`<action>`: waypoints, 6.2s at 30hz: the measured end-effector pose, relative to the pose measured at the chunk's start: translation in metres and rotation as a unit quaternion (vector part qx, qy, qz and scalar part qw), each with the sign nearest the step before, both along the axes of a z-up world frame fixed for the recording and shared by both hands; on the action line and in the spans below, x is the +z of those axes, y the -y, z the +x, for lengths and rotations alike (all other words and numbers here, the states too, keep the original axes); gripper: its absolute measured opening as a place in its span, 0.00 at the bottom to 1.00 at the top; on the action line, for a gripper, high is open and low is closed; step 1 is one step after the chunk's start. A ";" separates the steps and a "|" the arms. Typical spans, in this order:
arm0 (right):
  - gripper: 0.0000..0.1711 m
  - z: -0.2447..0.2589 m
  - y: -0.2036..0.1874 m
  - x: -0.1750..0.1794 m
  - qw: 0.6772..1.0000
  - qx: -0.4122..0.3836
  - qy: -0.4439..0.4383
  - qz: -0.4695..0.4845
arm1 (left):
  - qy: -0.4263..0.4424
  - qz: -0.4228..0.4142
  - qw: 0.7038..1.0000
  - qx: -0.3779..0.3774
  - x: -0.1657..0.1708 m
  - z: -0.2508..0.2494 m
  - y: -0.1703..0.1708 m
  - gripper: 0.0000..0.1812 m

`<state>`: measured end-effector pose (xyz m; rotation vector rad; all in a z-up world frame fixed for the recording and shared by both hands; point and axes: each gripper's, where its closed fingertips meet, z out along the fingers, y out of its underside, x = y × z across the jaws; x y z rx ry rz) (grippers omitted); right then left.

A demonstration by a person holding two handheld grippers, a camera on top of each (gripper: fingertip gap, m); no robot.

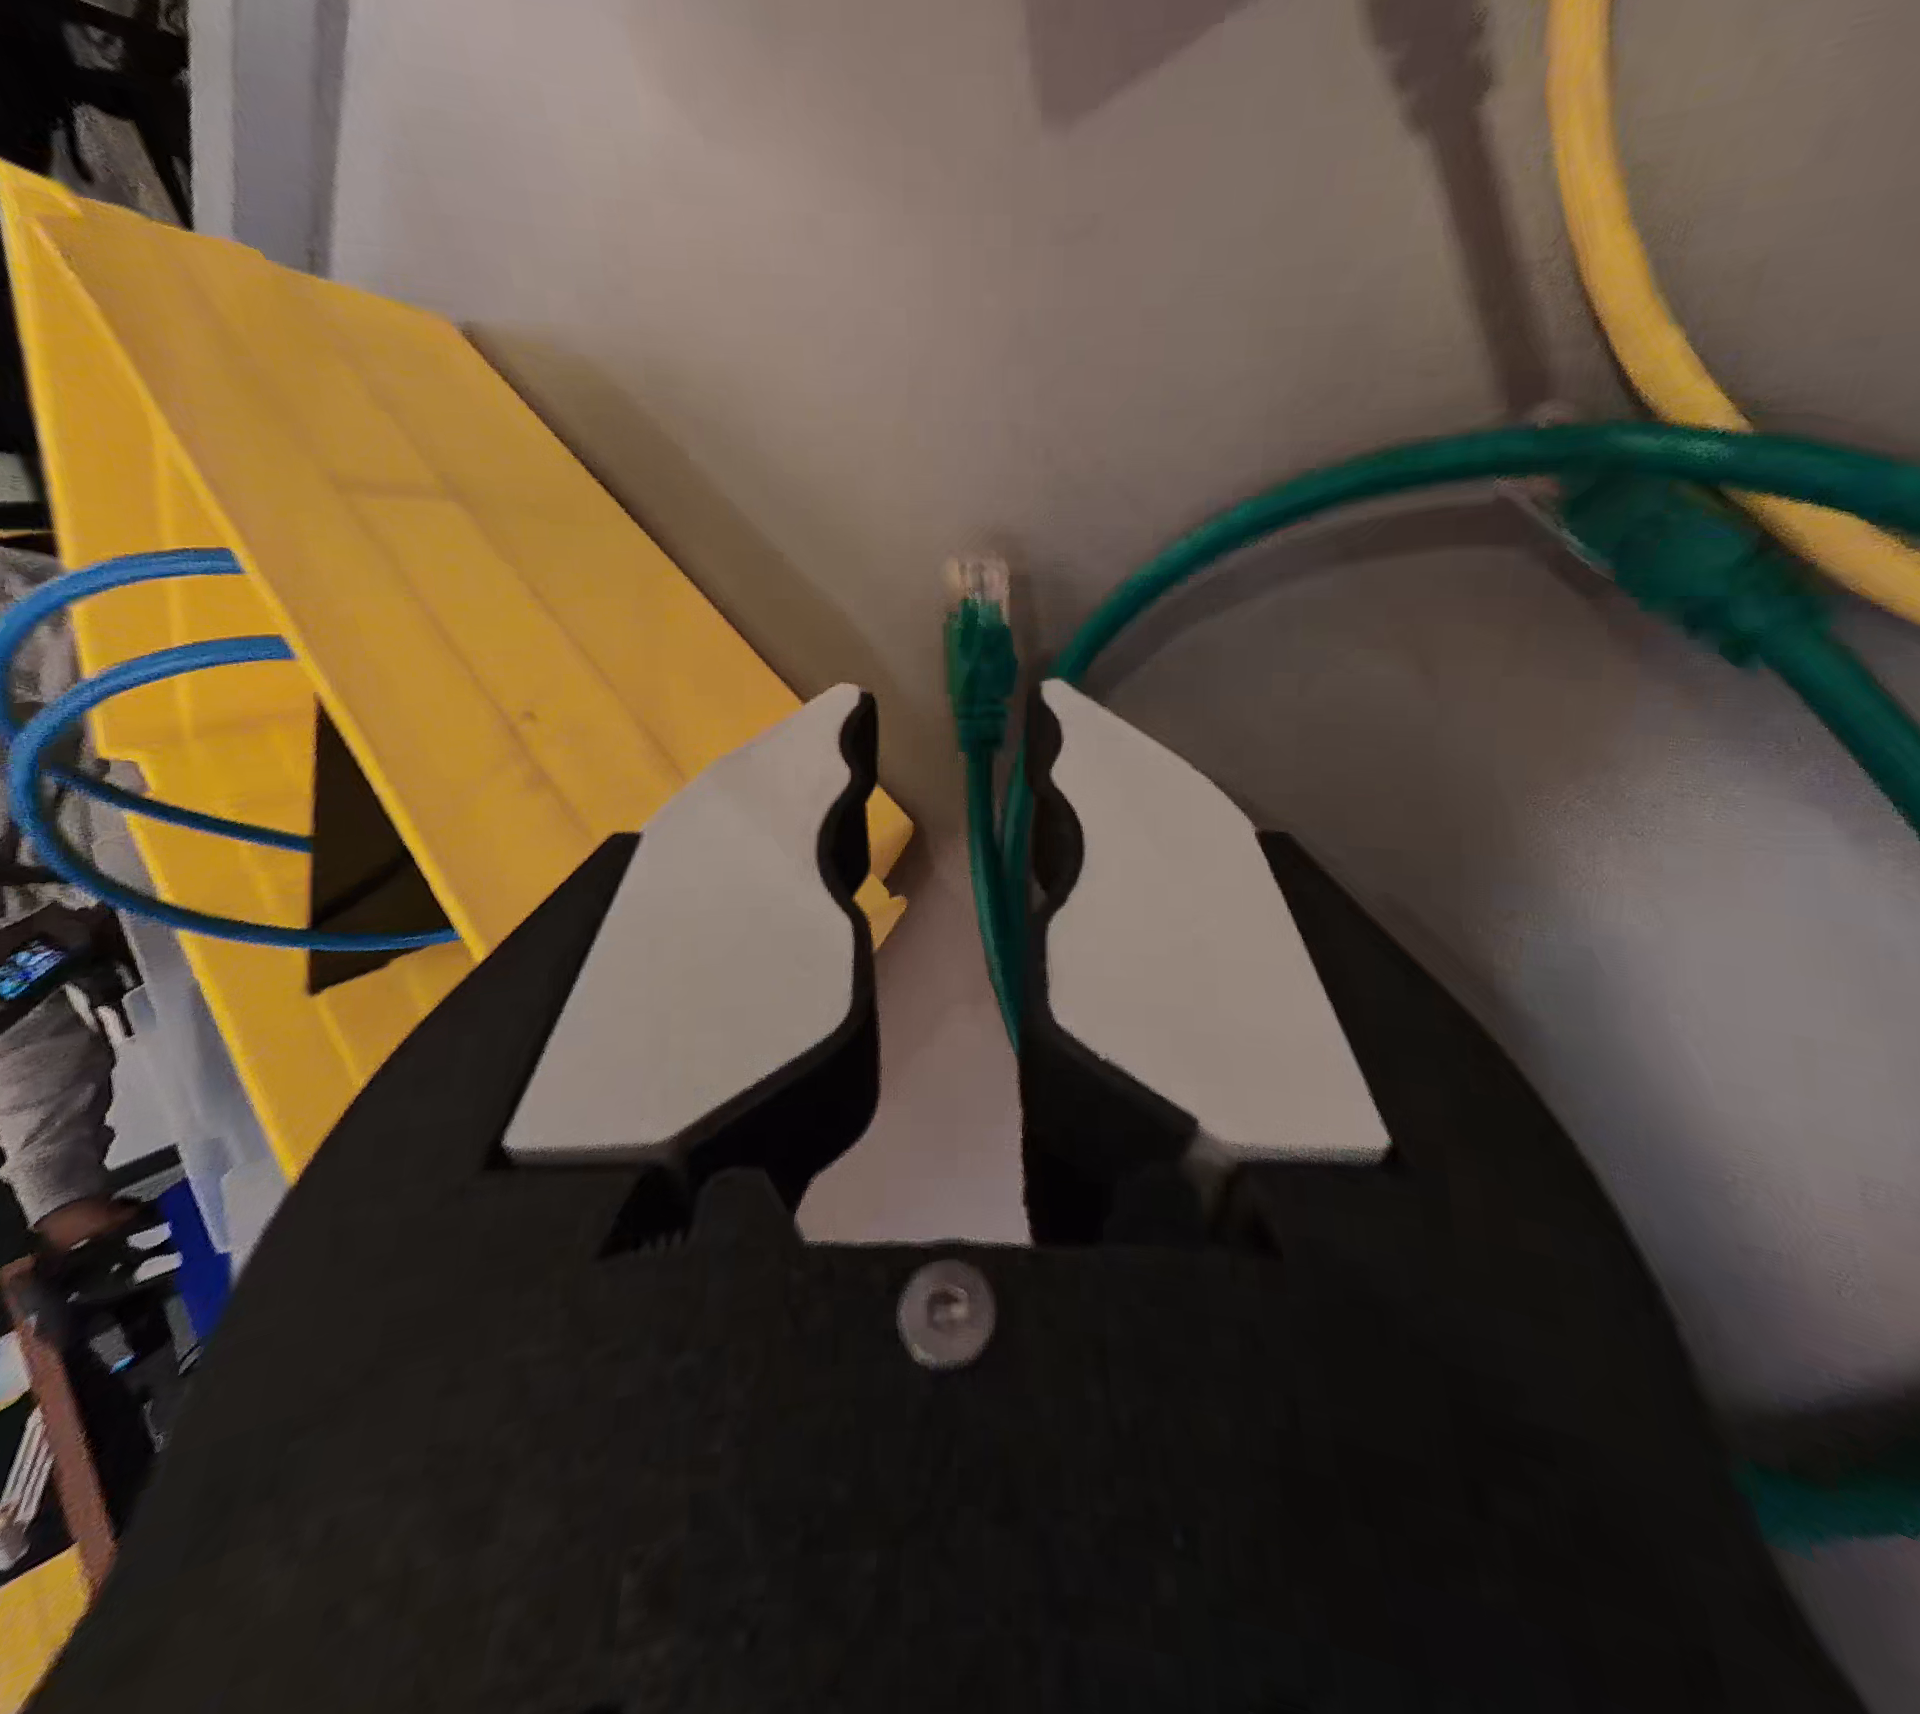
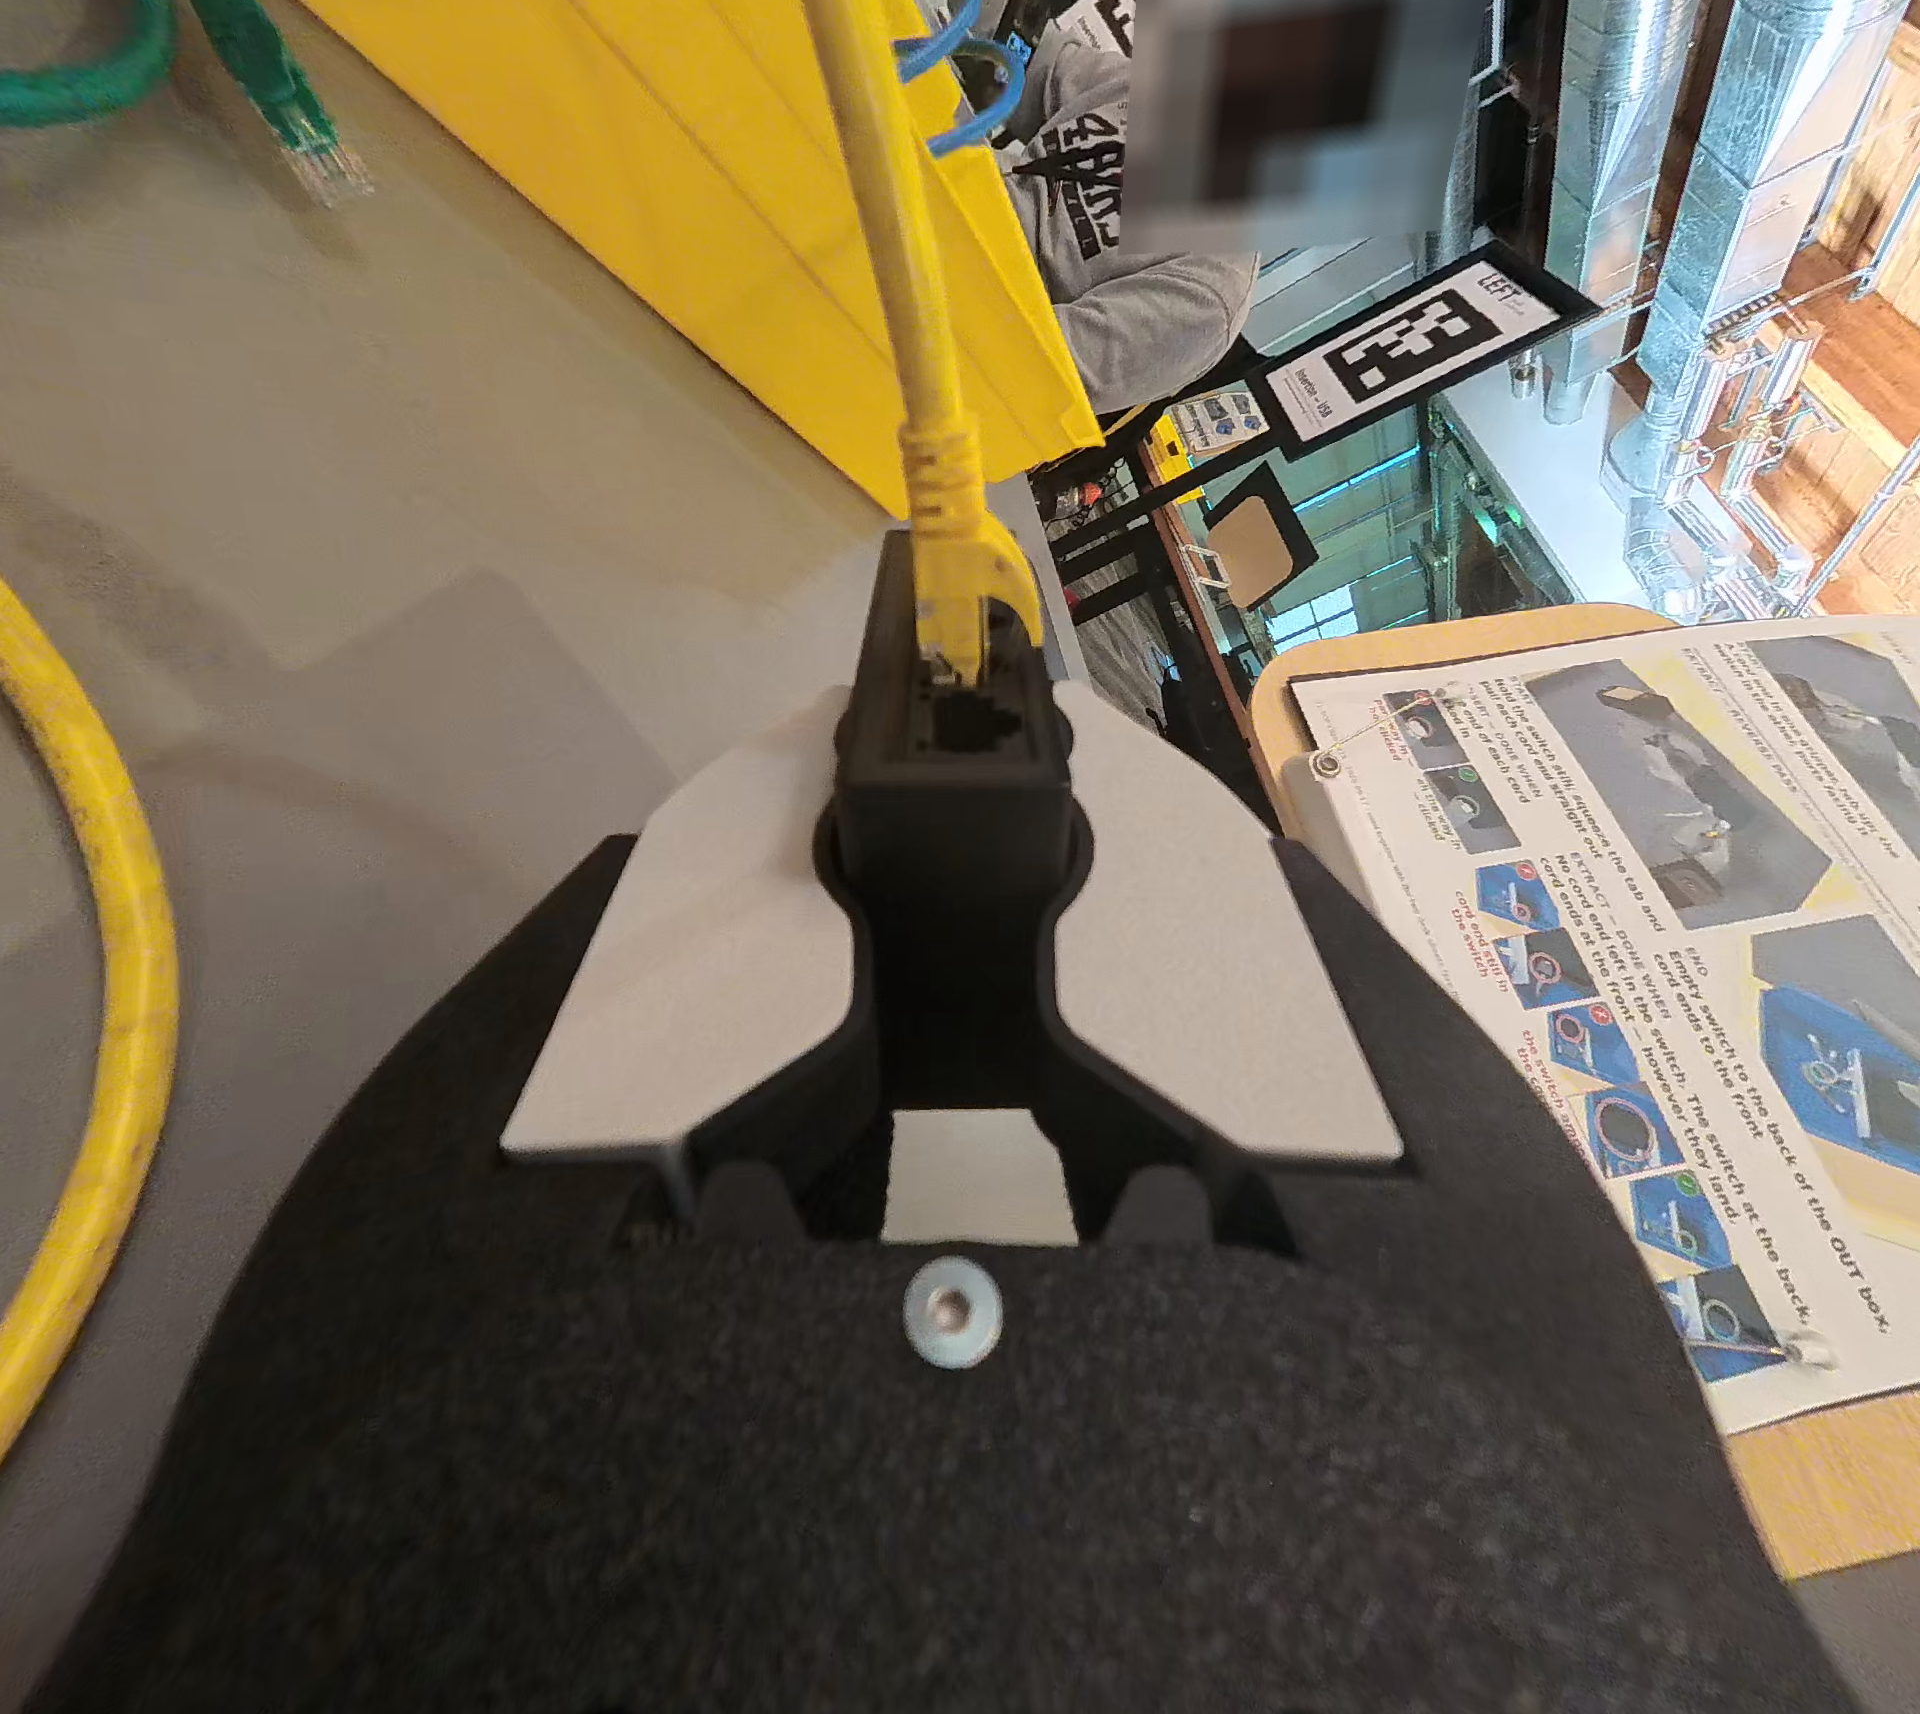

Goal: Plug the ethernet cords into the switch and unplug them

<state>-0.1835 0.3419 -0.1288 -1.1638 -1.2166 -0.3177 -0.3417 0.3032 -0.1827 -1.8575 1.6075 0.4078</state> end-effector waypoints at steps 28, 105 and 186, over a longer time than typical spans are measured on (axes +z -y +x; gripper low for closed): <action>0.17 0.001 -0.002 -0.001 1.000 0.002 -0.012 -0.012 | 0.205 -0.189 0.949 0.149 -0.027 -0.023 0.063 0.16; 0.17 -0.014 0.009 0.003 0.986 -0.016 0.114 0.120 | 0.356 -0.567 0.733 0.118 0.059 0.084 0.039 0.03; 0.17 -0.018 0.009 0.001 0.976 -0.037 0.155 0.151 | 0.583 -0.611 0.497 0.199 0.059 0.078 0.031 0.03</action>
